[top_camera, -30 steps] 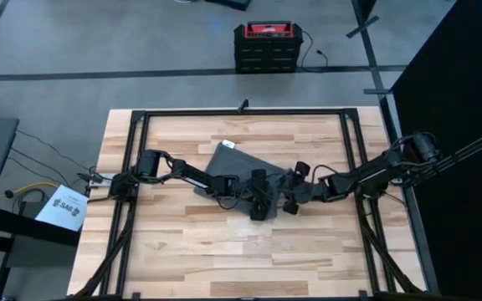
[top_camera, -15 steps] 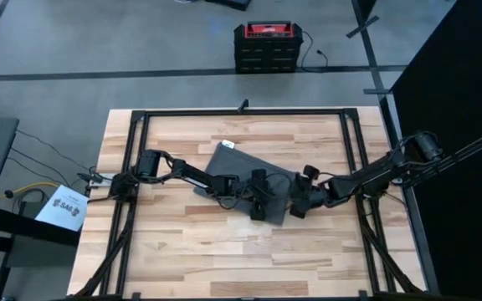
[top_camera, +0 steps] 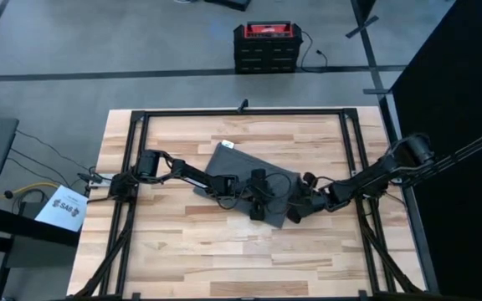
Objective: Roll towel
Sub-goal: Roll the gray towel
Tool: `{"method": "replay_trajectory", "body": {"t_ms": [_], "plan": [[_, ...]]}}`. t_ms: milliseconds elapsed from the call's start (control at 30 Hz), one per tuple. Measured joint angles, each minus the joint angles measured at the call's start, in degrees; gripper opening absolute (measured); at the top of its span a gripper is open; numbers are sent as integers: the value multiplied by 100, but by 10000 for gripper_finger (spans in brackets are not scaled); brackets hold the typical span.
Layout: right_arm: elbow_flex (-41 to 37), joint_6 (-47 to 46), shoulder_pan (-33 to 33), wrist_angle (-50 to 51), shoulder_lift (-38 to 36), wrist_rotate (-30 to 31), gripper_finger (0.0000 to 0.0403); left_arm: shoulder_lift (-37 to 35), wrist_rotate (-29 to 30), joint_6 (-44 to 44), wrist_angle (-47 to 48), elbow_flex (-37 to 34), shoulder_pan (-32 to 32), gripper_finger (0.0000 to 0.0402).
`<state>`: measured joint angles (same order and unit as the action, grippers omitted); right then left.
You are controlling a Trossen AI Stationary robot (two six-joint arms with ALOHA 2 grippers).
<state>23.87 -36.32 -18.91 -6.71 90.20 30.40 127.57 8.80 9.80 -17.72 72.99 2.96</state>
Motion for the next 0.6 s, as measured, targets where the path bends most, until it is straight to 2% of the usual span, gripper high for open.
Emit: {"method": "replay_trajectory", "body": {"t_ms": [233,600], "plan": [[-38,990,44,-770,40,139,140,0,-2,-4,0,0,0,15],[71,1845,142,-803,-818,183,140,0,-2,-17,3,0,0,15]]}}
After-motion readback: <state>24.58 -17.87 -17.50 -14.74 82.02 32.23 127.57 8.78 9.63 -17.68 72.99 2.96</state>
